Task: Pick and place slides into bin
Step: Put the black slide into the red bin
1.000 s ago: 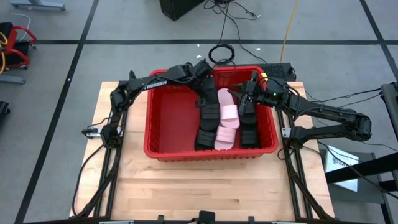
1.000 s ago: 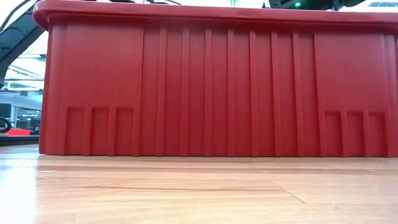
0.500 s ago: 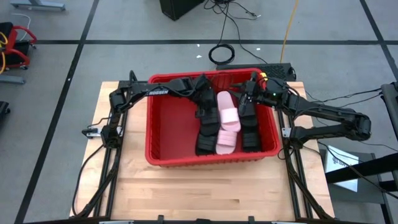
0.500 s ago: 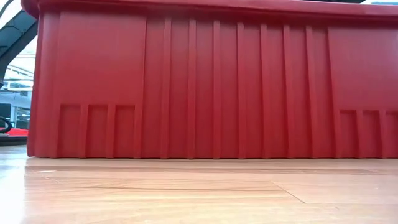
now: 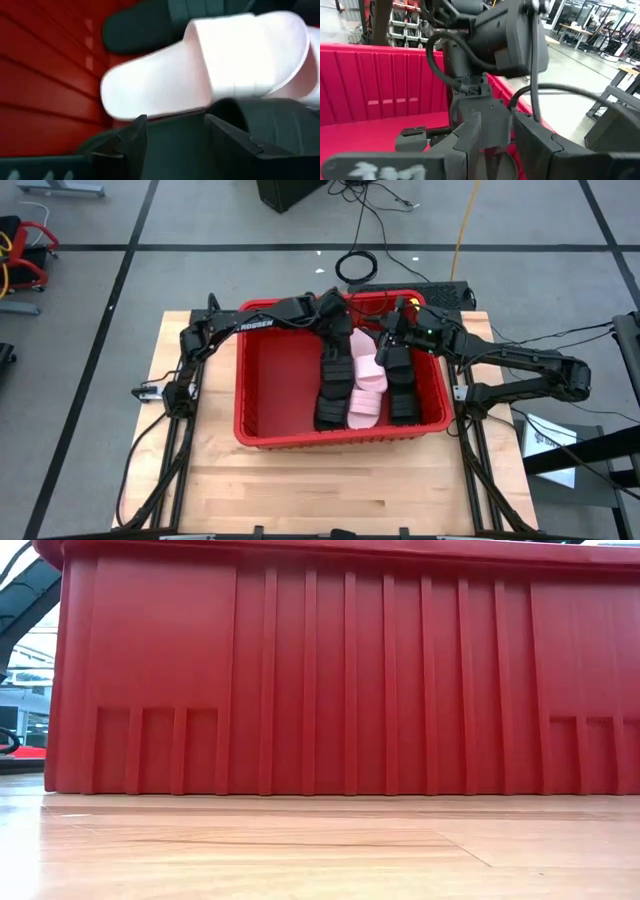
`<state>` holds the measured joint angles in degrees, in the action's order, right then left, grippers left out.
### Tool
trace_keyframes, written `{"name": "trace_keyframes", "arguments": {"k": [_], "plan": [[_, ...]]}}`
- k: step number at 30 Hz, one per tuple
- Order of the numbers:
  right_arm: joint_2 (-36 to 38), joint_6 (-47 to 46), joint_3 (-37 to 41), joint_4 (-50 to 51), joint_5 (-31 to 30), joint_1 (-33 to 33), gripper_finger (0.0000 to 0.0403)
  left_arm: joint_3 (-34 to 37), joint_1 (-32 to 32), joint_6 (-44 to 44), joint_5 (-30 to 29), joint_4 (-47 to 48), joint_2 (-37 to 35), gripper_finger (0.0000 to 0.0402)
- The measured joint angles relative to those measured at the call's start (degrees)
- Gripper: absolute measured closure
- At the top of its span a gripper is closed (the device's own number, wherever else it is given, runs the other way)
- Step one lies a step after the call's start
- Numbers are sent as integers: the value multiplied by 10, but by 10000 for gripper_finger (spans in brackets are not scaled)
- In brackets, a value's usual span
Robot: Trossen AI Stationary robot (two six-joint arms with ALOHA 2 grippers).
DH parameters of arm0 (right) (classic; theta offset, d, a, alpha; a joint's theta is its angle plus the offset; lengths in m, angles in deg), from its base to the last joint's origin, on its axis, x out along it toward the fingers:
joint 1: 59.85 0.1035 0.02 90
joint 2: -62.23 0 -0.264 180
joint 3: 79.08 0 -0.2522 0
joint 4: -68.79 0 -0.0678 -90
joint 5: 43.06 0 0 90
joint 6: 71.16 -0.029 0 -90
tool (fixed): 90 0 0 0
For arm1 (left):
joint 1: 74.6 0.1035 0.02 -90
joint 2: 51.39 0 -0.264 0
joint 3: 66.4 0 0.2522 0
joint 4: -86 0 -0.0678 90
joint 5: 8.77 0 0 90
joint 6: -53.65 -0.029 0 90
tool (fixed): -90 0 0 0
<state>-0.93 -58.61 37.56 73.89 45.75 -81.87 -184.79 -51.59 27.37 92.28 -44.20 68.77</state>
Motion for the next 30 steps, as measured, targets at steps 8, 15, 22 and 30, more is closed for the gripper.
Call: {"name": "trace_keyframes", "arguments": {"k": [8, 15, 22, 30], "plan": [[0, 8, 0, -1, 0, 0, 298, 2, -4, 4, -5, 7, -1, 208], [0, 13, 0, -1, 0, 0, 298, 99, 5, 31, 4, -82, 13, 209], [0, 16, 0, -6, -1, 0, 298, 102, -6, 46, -31, -63, 22, 235], [0, 16, 0, -5, -1, 0, 298, 71, -24, 13, -51, -22, -18, 249]]}}
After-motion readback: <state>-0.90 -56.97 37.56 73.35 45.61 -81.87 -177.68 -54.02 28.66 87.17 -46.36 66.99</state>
